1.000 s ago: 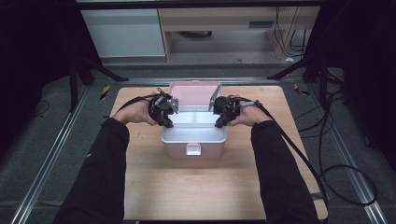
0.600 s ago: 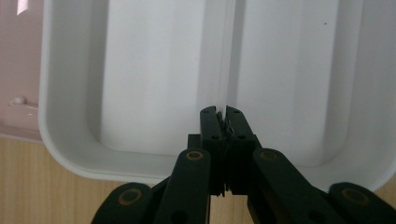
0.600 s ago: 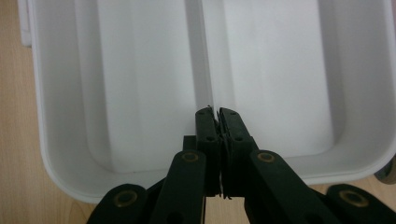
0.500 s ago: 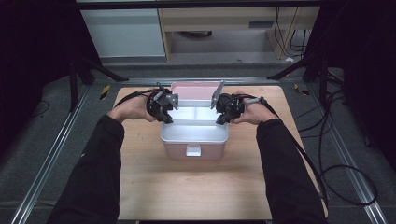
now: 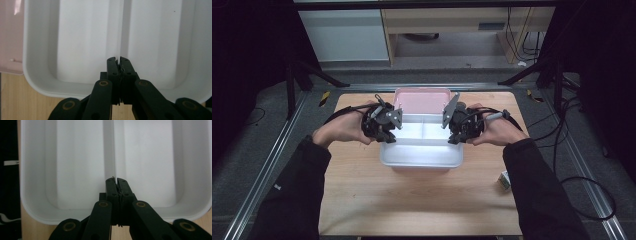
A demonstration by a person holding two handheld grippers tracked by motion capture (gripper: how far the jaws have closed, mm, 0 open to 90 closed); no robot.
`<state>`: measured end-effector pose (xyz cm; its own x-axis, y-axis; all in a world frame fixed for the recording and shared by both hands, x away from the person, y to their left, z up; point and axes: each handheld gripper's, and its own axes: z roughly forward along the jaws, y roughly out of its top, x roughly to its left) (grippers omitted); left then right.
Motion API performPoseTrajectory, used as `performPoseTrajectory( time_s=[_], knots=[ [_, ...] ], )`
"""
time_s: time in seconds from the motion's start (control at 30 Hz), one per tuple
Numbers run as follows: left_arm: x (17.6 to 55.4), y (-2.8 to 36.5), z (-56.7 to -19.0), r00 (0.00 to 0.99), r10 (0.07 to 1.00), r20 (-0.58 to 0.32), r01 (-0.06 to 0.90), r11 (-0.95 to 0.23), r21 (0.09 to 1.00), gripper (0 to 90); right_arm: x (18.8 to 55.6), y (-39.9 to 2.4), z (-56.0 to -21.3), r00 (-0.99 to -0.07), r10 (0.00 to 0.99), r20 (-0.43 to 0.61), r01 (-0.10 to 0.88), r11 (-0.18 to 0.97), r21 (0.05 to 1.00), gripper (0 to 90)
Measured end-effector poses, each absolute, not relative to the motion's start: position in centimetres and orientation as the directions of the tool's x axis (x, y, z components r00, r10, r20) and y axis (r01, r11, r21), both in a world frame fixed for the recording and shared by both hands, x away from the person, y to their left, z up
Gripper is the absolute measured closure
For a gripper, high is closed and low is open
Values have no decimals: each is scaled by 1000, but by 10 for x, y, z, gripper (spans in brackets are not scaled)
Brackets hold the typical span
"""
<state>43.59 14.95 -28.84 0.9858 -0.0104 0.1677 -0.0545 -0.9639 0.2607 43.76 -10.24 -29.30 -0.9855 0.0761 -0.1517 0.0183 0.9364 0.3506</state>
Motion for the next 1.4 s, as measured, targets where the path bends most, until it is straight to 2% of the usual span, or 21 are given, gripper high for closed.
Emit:
performPoseTrajectory(
  time_s=[0.33,0.73,1.07,1.23,1.4],
  knots=[
    [379,151,-309,994,-10,112,-40,-961,274,886,380,-101,-308,-993,37,-116,-5,942,335,898],
    [335,151,-339,999,18,51,5,-972,236,886,342,-100,-350,-999,9,-49,-9,929,369,897],
    [335,148,-390,1000,-3,14,-6,-974,225,885,337,-102,-401,-1000,20,6,21,926,378,895],
    [345,145,-424,1000,10,9,7,-977,214,887,344,-102,-431,-999,37,-29,24,931,364,885],
    [355,145,-447,1000,16,-20,20,-976,216,887,351,-101,-455,-999,48,-18,39,938,344,882]
  ],
)
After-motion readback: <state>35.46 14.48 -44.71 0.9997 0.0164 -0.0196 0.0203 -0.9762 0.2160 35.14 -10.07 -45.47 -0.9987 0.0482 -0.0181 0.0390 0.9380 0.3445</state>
